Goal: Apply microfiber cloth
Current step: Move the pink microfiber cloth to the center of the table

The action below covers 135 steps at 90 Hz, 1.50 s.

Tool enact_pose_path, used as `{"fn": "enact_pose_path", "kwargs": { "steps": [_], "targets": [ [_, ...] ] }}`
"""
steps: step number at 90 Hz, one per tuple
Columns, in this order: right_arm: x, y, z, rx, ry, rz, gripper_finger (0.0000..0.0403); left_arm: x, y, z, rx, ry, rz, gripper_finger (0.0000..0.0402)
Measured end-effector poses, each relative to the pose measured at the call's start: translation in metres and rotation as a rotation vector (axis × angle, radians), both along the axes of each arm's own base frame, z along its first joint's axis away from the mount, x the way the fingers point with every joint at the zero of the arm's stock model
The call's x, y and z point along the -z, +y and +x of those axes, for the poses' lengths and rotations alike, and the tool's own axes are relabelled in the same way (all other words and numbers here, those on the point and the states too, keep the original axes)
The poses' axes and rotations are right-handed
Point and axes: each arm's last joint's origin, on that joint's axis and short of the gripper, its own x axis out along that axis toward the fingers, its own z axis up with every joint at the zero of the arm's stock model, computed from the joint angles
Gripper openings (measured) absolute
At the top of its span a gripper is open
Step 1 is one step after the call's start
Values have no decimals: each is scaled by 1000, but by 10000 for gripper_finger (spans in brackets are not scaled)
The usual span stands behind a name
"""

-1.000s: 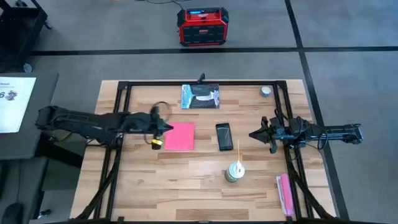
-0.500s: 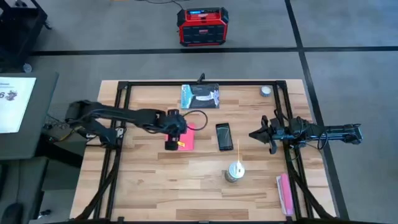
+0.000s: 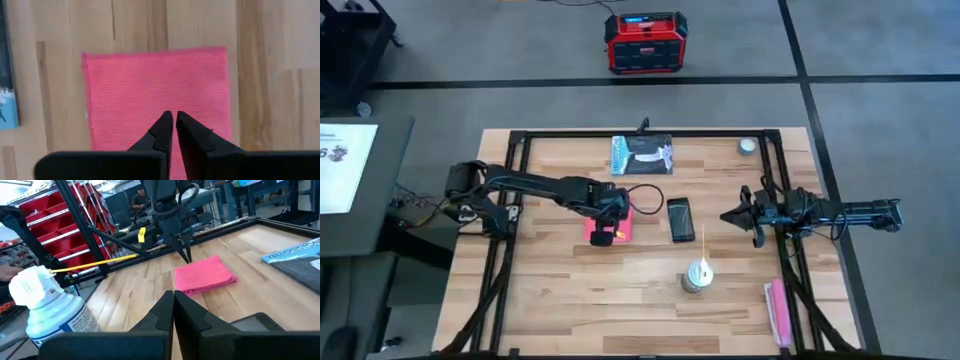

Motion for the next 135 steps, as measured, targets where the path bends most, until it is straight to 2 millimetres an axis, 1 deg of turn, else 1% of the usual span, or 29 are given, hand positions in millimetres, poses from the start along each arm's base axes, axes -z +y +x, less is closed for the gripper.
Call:
{"fn": "enact_pose_path", "kwargs": {
  "steps": [16, 27, 41, 56, 64, 83, 102, 106, 114, 120, 127, 135],
  "targets": [
    [0, 0, 0, 0, 0, 0, 0, 0, 3, 0, -33, -7, -8, 87],
    [0, 0, 0, 1, 0, -2, 0, 1, 6, 0, -47, -5, -8, 114],
    [0, 0, 0, 6, 0, -2, 0, 2, 9, -4, -63, 27, -12, 132],
    [0, 0, 0, 6, 0, -2, 0, 3, 12, -4, -70, 33, -11, 137],
    [0, 0, 0, 6, 0, -2, 0, 11, 14, 0, -51, 48, -23, 137],
    [0, 0, 0, 6, 2, 0, 0, 50, 15, 11, -31, 158, -57, 137],
    [0, 0, 0, 6, 2, 0, 0, 81, 15, 21, 1, 215, -75, 137],
    [0, 0, 0, 6, 2, 0, 0, 86, 15, 24, 0, 203, -79, 137],
    [0, 0, 0, 5, 2, 0, 0, 92, 15, 28, 4, 195, -79, 132],
    [0, 0, 0, 5, 2, 0, 0, 93, 15, 29, -4, 188, -83, 116],
    [0, 0, 0, 5, 3, 0, 0, 92, 14, 33, -10, 143, -94, 79],
    [0, 0, 0, 5, 2, 0, 0, 91, 12, 36, -14, 101, -142, 22]
  ]
}}
